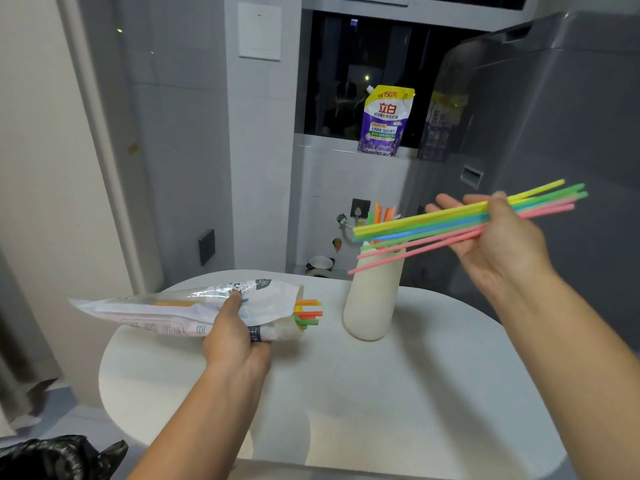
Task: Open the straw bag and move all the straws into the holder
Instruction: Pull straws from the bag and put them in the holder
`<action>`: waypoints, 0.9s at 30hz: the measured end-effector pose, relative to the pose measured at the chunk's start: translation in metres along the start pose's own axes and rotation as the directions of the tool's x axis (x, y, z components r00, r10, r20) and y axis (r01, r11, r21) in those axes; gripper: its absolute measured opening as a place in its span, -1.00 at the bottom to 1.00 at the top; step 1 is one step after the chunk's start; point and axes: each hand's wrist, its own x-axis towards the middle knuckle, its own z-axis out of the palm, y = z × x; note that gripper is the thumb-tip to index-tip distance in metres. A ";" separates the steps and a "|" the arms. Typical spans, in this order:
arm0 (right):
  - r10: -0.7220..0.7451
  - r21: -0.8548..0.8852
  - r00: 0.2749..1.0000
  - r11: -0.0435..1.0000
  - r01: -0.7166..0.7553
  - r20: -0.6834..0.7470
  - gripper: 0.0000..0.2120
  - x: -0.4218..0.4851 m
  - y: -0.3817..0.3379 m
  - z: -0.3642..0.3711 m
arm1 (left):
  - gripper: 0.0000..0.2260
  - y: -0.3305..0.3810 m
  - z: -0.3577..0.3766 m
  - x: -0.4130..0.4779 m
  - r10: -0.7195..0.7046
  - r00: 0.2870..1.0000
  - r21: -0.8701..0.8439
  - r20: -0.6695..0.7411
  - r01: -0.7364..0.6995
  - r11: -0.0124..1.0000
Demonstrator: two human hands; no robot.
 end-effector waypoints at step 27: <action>-0.243 -0.267 0.968 0.930 0.253 0.069 -0.63 0.027 -0.048 0.037 | -0.63 -0.007 0.003 -0.004 -0.005 1.000 0.017 0.018 0.005 1.000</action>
